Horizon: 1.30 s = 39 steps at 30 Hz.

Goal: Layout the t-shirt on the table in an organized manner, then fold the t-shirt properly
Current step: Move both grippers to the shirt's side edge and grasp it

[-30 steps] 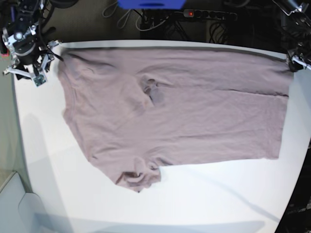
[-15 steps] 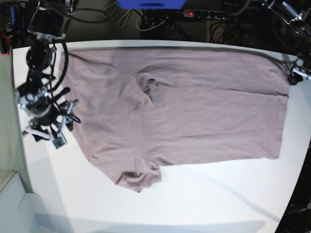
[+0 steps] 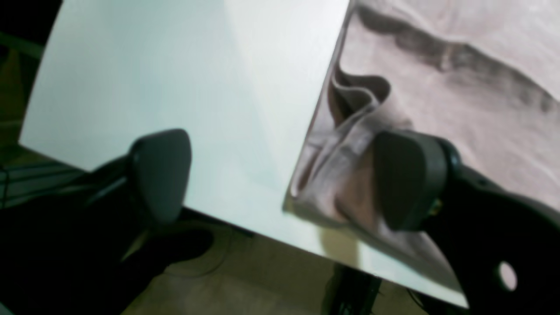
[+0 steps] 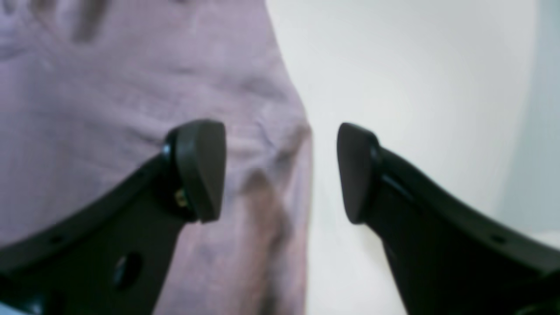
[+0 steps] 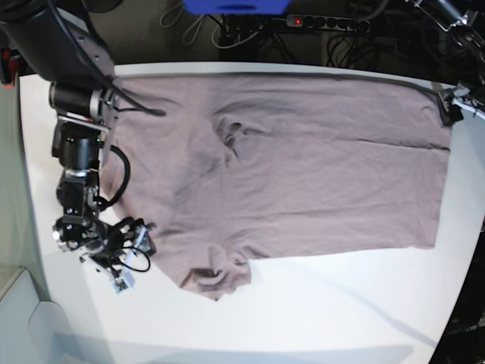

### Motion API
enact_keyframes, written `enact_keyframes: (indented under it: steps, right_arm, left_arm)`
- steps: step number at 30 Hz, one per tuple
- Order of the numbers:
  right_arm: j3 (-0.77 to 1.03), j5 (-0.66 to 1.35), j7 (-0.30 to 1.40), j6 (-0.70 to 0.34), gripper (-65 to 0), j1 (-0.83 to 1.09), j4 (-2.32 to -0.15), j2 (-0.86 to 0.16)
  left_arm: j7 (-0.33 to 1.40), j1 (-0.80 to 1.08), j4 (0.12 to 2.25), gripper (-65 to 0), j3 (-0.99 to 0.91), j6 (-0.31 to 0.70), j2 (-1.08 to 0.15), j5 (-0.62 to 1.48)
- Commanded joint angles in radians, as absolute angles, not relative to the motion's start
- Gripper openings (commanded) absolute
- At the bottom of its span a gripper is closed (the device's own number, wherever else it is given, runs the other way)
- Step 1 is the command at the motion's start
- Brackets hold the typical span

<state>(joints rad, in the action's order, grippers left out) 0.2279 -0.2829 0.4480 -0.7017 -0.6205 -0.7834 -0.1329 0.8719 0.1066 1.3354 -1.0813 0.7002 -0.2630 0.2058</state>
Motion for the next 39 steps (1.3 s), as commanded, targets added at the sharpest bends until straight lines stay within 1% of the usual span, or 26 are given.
enact_keyframes:
  steps: [1,5,8,11,15,24,25,28,29,34,39]
  right_arm:
    - [0.229,-0.275,0.410,-0.698,-24.8,-0.659,-0.779,-0.140]
    - [0.229,-0.274,0.352,-0.698,-24.9,-0.664,-0.740,-0.140]
    - [0.229,-0.274,0.308,-0.698,-24.9,-0.659,-0.708,-0.140]
    - [0.229,-0.274,0.249,-0.698,-25.0,-0.667,-0.628,-0.145]
    - [0.228,-0.274,0.196,-0.625,-25.0,-0.665,-0.599,-0.148]
    - [0.234,-0.272,0.168,-0.616,-25.1,-0.670,-0.605,-0.160]
    - [0.234,-0.272,0.156,-0.596,-25.1,-0.668,-0.605,-0.160]
    - [0.229,-0.271,0.119,-0.490,-25.1,-0.662,-0.599,-0.162]
    - [0.229,-0.271,0.114,-0.472,-25.1,-0.659,-0.598,-0.162]
    - [0.229,-0.271,0.110,-0.472,-25.1,-0.653,-0.549,-0.159]
    - [0.229,-0.271,0.108,-0.472,-25.2,-0.645,-0.503,-0.156]
  left_arm:
    - [0.857,0.101,1.353,0.0,-1.086,0.698,-0.288,0.219]
    - [0.849,0.091,1.343,0.0,-1.084,0.698,-0.303,0.217]
    - [0.849,0.048,1.342,0.0,-1.082,0.698,-0.303,0.209]
    - [0.851,0.001,1.342,0.0,-1.084,0.698,-0.308,0.125]
    - [0.854,-0.065,1.342,0.0,-1.086,0.698,-0.303,0.025]
    - [0.849,-0.090,1.340,0.0,-1.086,0.698,-0.309,0.015]
    - [0.849,-0.091,1.340,0.0,-1.086,0.698,-0.309,0.015]
    - [0.848,-0.093,1.340,0.0,-1.086,0.698,-0.309,0.015]
    - [0.848,-0.093,1.340,0.0,-1.084,0.698,-0.309,0.015]
    - [0.848,-0.122,1.340,0.0,-1.082,0.698,-0.311,0.013]
    - [0.848,-0.140,1.319,0.0,-1.079,0.698,-0.341,0.013]
